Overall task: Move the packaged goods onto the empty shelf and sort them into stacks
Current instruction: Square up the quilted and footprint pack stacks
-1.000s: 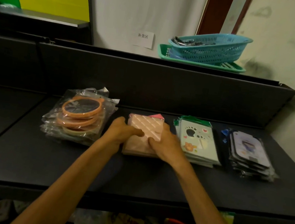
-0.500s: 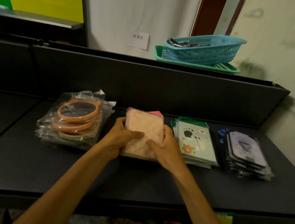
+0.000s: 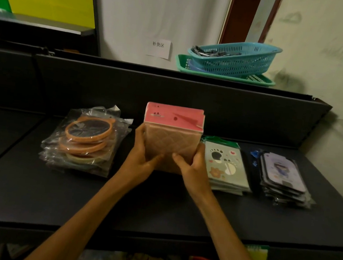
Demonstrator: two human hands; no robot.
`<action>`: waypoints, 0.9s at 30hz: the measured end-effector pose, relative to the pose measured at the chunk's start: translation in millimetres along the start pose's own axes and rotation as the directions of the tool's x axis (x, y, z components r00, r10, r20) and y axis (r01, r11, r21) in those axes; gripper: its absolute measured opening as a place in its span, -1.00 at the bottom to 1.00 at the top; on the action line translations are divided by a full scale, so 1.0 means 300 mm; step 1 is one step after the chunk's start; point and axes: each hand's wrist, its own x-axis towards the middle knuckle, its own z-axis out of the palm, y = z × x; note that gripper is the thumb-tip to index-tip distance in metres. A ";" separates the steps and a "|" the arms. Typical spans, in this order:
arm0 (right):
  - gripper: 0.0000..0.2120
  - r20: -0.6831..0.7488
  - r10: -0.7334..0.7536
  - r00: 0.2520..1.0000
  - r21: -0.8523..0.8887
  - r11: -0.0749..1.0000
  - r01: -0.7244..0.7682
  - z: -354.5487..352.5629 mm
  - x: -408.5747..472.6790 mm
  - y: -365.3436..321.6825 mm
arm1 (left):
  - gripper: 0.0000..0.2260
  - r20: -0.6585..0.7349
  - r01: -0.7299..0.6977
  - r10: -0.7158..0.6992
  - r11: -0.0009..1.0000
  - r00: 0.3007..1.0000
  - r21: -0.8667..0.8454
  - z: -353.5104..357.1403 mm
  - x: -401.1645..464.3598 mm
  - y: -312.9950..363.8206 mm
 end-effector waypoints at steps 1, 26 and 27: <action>-0.50 0.011 -0.014 1.000 -0.021 1.000 0.014 -0.002 0.000 0.007 | -0.23 0.002 0.010 -0.010 1.000 1.000 0.023 0.000 -0.003 -0.009; -0.53 -0.035 0.039 0.999 -0.146 0.988 -0.043 -0.014 0.006 0.036 | -0.31 -0.087 0.147 -0.139 0.985 0.986 0.093 0.001 -0.004 -0.039; -0.55 -0.027 0.066 0.997 -0.182 0.981 -0.070 -0.010 0.004 0.033 | -0.32 -0.083 0.178 -0.171 0.979 0.982 0.098 -0.002 -0.004 -0.040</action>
